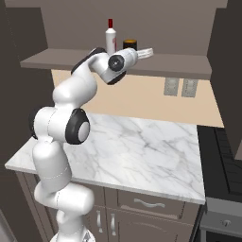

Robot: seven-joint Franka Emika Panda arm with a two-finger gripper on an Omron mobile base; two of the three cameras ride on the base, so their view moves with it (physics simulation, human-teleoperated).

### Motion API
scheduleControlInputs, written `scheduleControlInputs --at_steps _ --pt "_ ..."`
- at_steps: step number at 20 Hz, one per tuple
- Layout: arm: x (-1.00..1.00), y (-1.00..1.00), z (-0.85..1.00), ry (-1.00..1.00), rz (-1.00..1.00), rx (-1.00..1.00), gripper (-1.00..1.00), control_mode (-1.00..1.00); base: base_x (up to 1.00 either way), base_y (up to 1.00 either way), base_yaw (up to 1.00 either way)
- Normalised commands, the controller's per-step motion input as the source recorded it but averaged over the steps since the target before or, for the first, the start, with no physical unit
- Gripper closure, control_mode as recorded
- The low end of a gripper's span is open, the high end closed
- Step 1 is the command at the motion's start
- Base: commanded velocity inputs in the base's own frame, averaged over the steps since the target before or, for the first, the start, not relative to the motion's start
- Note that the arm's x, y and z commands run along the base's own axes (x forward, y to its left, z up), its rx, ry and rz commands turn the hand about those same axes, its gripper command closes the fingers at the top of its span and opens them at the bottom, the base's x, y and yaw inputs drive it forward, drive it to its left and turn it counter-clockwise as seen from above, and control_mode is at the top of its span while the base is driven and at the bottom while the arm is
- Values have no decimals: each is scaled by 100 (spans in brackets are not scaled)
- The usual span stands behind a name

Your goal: Open the cabinet directly in front. Then move the liquor and the mug to the dining counter with the candle on it.

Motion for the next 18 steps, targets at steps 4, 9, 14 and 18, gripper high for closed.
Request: scheduleControlInputs --at_steps 4,9,14,18 --pt "9 36 36 4 -7 5 100 -100 0 0 0" --pt "0 3 62 0 -6 13 100 -100 0 0 0" --pt "0 0 78 0 -5 18 100 -100 0 0 0" --pt "0 0 84 0 -3 19 100 -100 0 0 0"
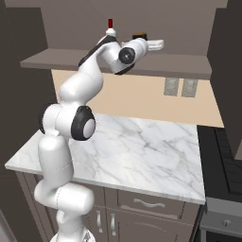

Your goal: Open the cabinet directly in front. Then move the liquor and the mug to the dining counter with the candle on it.

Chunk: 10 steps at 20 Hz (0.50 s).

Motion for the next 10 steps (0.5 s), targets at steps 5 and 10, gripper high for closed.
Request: scheduleControlInputs --at_steps 5,10 --pt "-2 0 76 0 -3 18 100 -100 0 0 0" --pt "-17 0 58 0 -4 16 100 -100 0 0 0"
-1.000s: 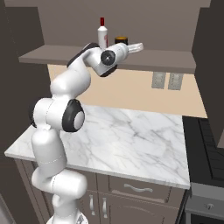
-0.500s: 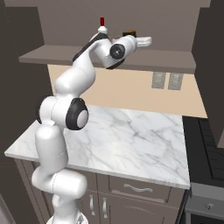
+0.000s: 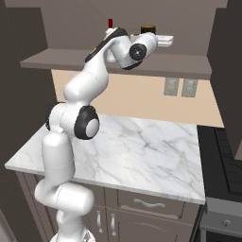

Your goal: Open the cabinet directly in front. Then move the liquor and the mug to the dining counter with the candle on it.

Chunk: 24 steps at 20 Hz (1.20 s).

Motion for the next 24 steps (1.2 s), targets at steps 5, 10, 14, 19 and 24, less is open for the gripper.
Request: scheduleControlInputs --at_steps 5,10,14,19,24 --pt "-70 8 44 -1 -9 8 100 -100 0 0 0" --pt "-100 21 27 -6 -15 0 100 -100 0 0 0" --pt "-100 18 33 -4 -15 0 100 -100 0 0 0" --pt "-89 9 64 0 -14 0 100 -100 0 0 0" --pt "-80 0 55 8 -10 0 100 -100 0 0 0"
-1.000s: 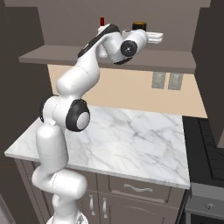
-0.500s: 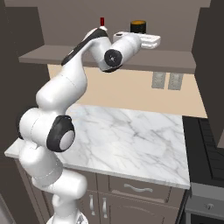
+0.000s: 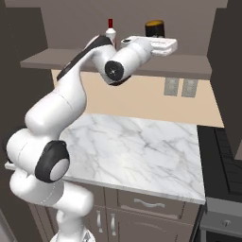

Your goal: Open the cabinet directly in front. Then move the liquor and the mug to the dining counter with the candle on it.

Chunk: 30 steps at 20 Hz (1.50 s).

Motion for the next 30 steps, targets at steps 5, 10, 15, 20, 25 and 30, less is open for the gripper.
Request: scheduleControlInputs --at_steps 5,10,15,20,25,30 --pt "-87 9 23 24 -6 0 100 -100 0 0 0" --pt "-72 47 0 39 -3 0 100 -100 0 0 0" --pt "-94 83 3 32 0 0 100 -100 0 0 0" --pt "-93 86 22 25 0 0 100 -100 0 0 0" --pt "-57 62 14 27 0 5 100 -100 0 0 0" --pt "-11 14 0 19 0 29 100 -100 0 0 0"
